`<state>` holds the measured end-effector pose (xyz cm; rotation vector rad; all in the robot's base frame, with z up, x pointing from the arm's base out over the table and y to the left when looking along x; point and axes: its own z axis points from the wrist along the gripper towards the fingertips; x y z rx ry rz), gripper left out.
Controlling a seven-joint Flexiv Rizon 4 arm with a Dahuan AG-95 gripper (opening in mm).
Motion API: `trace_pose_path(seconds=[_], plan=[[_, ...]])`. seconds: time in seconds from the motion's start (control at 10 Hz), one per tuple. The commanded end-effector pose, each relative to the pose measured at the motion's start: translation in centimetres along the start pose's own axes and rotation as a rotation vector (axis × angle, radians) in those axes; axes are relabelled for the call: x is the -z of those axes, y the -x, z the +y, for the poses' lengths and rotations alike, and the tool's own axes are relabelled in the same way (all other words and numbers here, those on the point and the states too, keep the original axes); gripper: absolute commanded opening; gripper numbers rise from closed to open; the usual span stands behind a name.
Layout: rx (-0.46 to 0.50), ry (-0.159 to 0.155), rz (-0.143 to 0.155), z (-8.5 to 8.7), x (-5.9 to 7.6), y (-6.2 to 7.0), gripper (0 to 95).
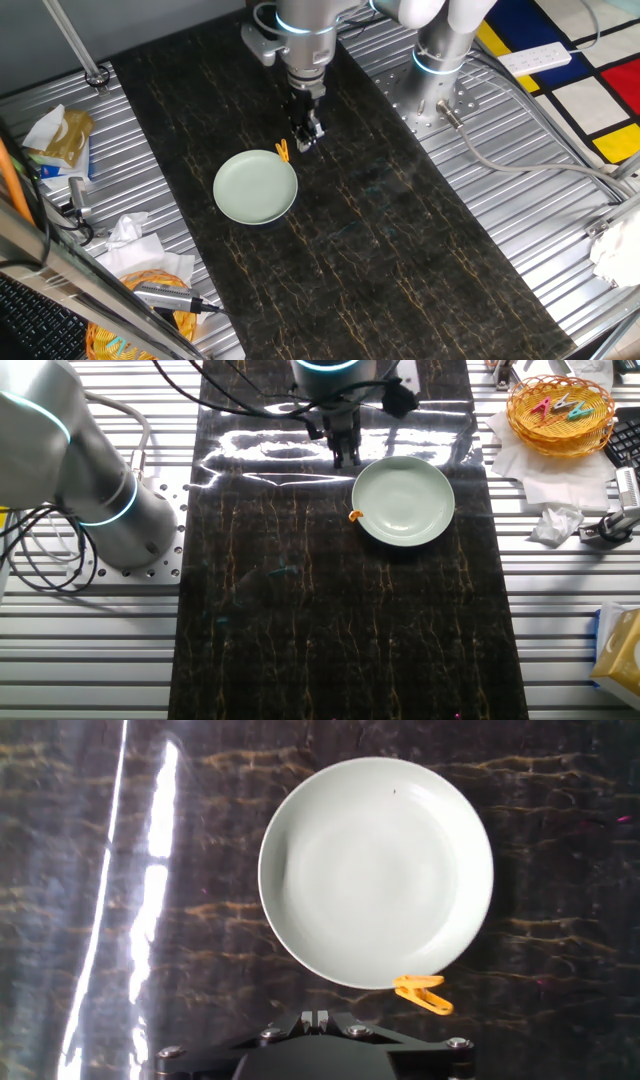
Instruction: Use a clamp
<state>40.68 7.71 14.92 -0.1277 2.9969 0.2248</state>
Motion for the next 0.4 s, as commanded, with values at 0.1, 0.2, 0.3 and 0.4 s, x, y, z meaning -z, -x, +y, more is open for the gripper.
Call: trace_pose_path(seconds=[0.1, 0.2, 0.3, 0.4], plan=[[0.051, -0.032, -0.045, -0.04, -0.03, 0.0, 0.0], [0.063, -0.033, -0.049, -0.04, -0.03, 0.0, 0.0], [0.073, -0.034, -0.049, -0.03, -0.02, -0.01, 0.0], [0.083, -0.035, -0.048, -0.03, -0.02, -0.01, 0.0]])
